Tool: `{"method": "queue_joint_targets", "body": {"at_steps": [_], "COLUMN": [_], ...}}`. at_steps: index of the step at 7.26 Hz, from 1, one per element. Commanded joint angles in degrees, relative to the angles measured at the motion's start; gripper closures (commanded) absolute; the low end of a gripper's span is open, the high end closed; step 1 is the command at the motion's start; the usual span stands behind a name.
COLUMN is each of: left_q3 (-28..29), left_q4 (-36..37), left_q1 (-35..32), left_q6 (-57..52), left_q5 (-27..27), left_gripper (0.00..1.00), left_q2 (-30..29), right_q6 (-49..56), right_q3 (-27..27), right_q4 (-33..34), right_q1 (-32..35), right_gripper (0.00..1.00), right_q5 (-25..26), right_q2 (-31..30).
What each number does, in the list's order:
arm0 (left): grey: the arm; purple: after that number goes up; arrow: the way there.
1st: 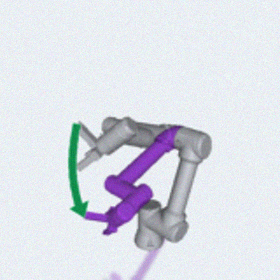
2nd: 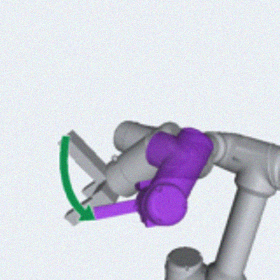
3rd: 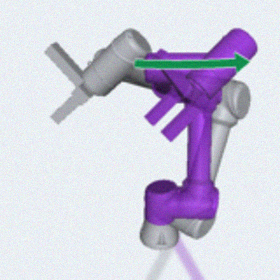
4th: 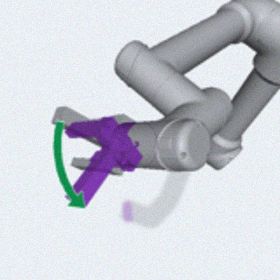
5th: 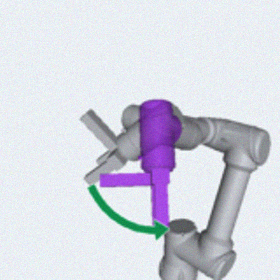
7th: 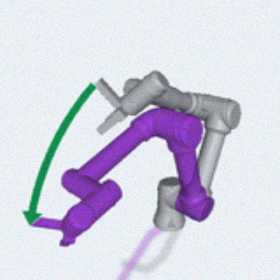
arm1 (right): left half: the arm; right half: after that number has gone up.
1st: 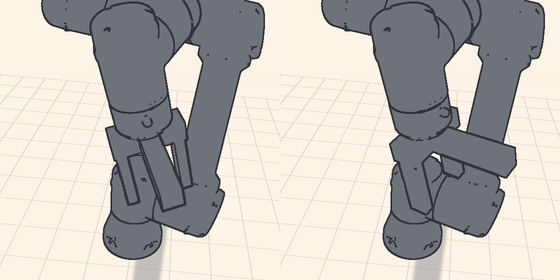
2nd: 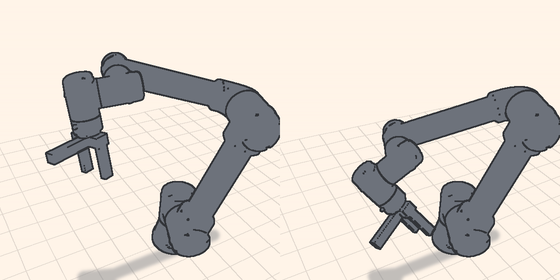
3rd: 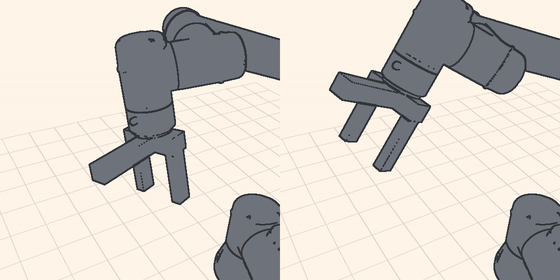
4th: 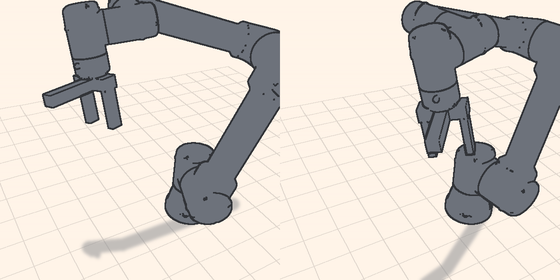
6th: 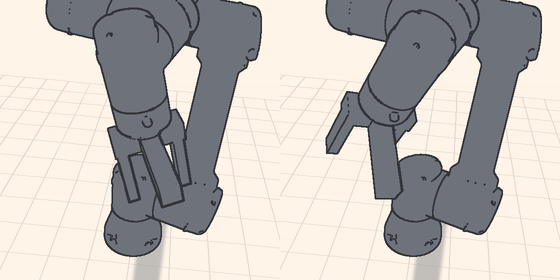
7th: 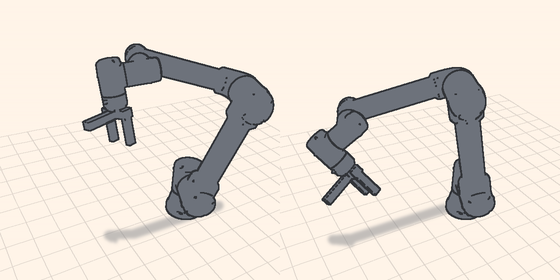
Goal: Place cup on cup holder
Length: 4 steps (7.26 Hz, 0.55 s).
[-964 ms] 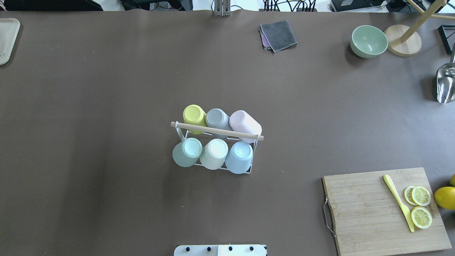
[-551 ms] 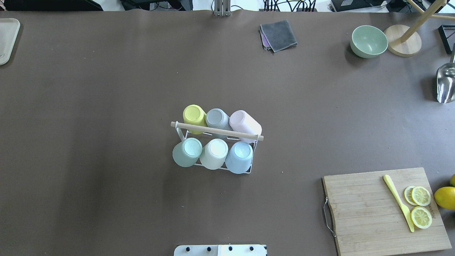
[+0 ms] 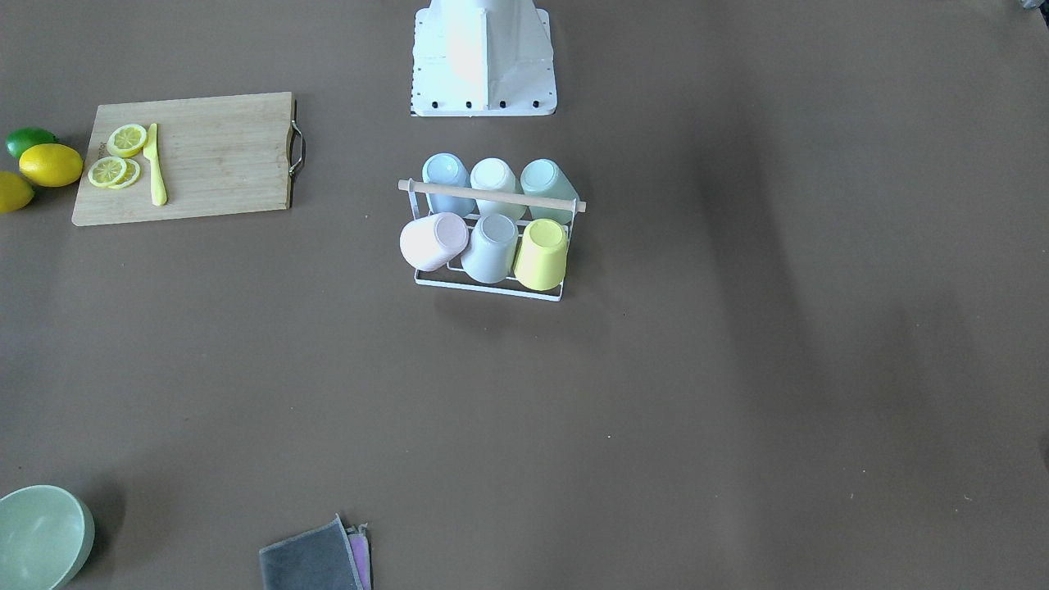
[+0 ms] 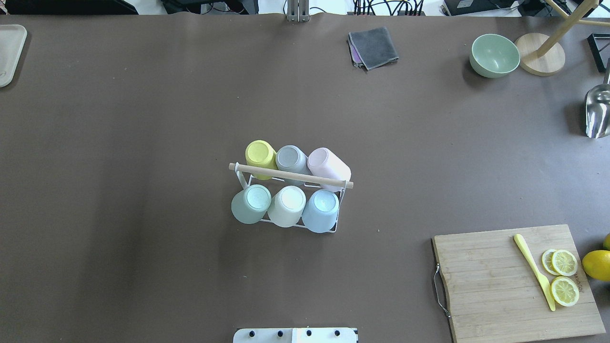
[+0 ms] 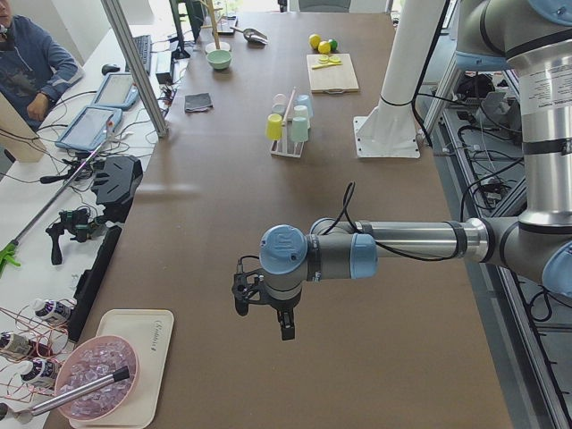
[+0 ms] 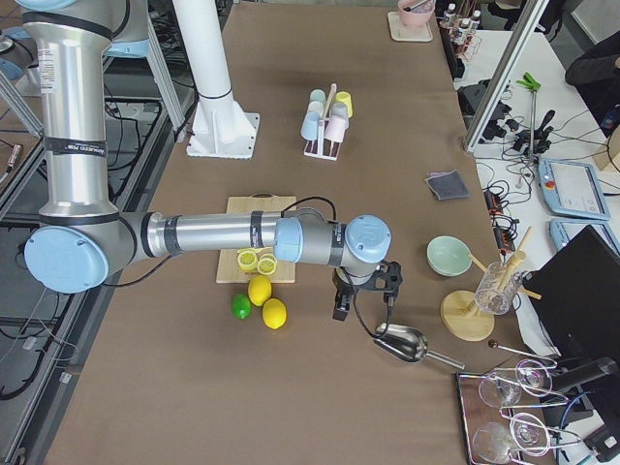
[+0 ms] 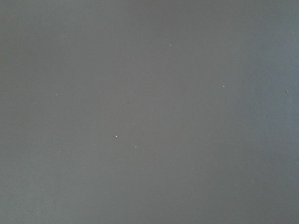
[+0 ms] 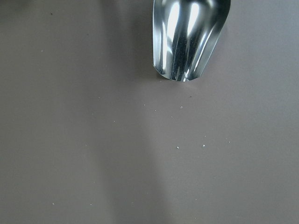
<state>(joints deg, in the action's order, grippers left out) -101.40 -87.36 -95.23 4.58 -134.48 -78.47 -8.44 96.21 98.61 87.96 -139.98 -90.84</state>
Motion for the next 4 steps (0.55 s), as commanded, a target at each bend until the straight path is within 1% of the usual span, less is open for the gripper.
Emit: {"method": "queue_joint_targets", "body": {"at_steps": [1,4], "left_q3": [0.1,0.2], "left_q4": [0.0,0.0], "left_q1": [0.0,0.0], "left_q6": [0.0,0.0], "left_q5": [0.0,0.8], "left_gripper": [0.02,0.02], "left_q2": [-0.2,-0.2], "right_q6": [0.0,-0.1], "right_q3": [0.1,-0.3], "right_q4": [0.0,0.0], "right_q1": [0.0,0.0], "right_gripper": [0.00,0.00], "right_q5": [0.0,0.1], "right_q2": [0.0,0.0]}}
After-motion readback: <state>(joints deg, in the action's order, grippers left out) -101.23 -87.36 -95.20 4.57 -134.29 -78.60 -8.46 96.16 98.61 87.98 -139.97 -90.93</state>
